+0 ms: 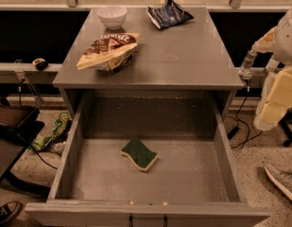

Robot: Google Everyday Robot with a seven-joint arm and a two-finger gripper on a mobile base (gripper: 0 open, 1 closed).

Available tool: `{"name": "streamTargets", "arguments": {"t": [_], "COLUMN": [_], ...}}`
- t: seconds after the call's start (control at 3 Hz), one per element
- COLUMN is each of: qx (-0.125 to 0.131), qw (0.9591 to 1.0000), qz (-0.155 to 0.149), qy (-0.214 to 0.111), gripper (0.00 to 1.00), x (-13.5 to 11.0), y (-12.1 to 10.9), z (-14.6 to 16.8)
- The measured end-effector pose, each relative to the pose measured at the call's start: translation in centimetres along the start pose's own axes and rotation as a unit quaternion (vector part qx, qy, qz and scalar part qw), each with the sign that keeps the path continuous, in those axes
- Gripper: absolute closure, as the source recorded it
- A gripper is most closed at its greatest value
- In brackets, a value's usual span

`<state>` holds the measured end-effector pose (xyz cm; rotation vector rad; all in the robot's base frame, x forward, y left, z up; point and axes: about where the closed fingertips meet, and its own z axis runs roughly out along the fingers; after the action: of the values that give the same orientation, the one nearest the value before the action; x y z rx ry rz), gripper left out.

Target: Pick sponge from top drawer and place on counter

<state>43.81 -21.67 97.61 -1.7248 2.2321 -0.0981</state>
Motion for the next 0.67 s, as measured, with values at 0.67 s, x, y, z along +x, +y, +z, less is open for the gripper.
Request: {"name": "streamTargets", "arguments": {"t": [0.67], "qx": [-0.012], "qw": [0.9995], "qz": [0.014], "qy": [-0.024], "gripper": [0.0], "x": [-0.9], "y": [0.2], "z": [2.5]}}
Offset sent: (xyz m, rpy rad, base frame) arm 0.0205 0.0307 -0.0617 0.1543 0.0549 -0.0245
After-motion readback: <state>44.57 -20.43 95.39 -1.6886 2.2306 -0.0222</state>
